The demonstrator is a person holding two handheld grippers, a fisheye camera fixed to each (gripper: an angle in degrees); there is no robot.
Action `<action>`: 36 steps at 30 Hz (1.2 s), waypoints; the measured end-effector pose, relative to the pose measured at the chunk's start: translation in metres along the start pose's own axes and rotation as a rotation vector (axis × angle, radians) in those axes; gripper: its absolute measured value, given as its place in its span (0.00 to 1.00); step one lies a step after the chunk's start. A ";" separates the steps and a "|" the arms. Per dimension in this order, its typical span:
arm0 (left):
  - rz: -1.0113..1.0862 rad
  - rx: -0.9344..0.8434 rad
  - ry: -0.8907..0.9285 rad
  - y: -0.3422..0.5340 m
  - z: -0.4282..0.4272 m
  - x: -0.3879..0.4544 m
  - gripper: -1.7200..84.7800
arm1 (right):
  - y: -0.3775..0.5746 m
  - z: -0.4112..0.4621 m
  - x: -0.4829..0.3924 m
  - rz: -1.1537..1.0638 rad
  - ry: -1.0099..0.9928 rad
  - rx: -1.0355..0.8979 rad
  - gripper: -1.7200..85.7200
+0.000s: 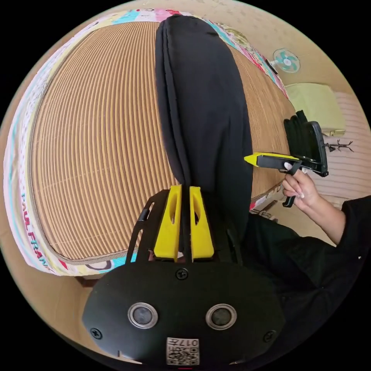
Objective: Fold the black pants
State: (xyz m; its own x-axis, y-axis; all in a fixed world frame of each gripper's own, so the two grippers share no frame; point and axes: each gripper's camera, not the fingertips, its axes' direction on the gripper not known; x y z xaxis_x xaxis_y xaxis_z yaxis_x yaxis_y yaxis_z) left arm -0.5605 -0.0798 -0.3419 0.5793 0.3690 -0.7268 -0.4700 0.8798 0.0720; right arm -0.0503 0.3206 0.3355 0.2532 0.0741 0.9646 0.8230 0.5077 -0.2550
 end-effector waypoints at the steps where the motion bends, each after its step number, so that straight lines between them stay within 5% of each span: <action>1: 0.004 0.013 0.135 0.008 0.002 0.006 0.07 | 0.009 -0.018 -0.002 -0.015 -0.033 0.010 0.07; 3: 0.069 -0.003 0.278 0.021 0.009 0.023 0.07 | 0.027 -0.039 -0.008 -0.076 0.035 -0.013 0.06; 8: 0.105 -0.144 0.006 0.050 0.039 0.047 0.06 | 0.061 -0.036 0.011 -0.141 0.419 -0.224 0.06; 13: 0.036 0.125 0.146 0.033 0.010 0.049 0.11 | 0.037 -0.077 0.037 0.001 0.251 0.061 0.12; 17: 0.068 0.157 0.084 -0.012 0.032 0.079 0.13 | 0.004 -0.077 0.046 0.114 0.191 0.198 0.13; 24: -0.022 0.085 -0.041 -0.026 0.074 0.115 0.06 | 0.003 -0.075 0.017 0.137 0.251 0.253 0.07; 29: -0.067 0.253 0.146 0.012 0.033 0.108 0.05 | 0.031 -0.111 -0.020 0.081 0.235 0.369 0.05; 36: -0.135 0.191 0.191 0.020 0.050 0.075 0.09 | 0.026 -0.134 0.031 0.157 0.083 0.291 0.09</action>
State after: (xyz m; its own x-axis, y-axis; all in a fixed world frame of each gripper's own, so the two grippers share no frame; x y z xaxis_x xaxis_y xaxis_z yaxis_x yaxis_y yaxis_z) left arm -0.4932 -0.0193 -0.3611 0.4835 0.1974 -0.8528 -0.2525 0.9643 0.0800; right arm 0.0471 0.2205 0.3498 0.4161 0.1069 0.9030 0.5937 0.7203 -0.3588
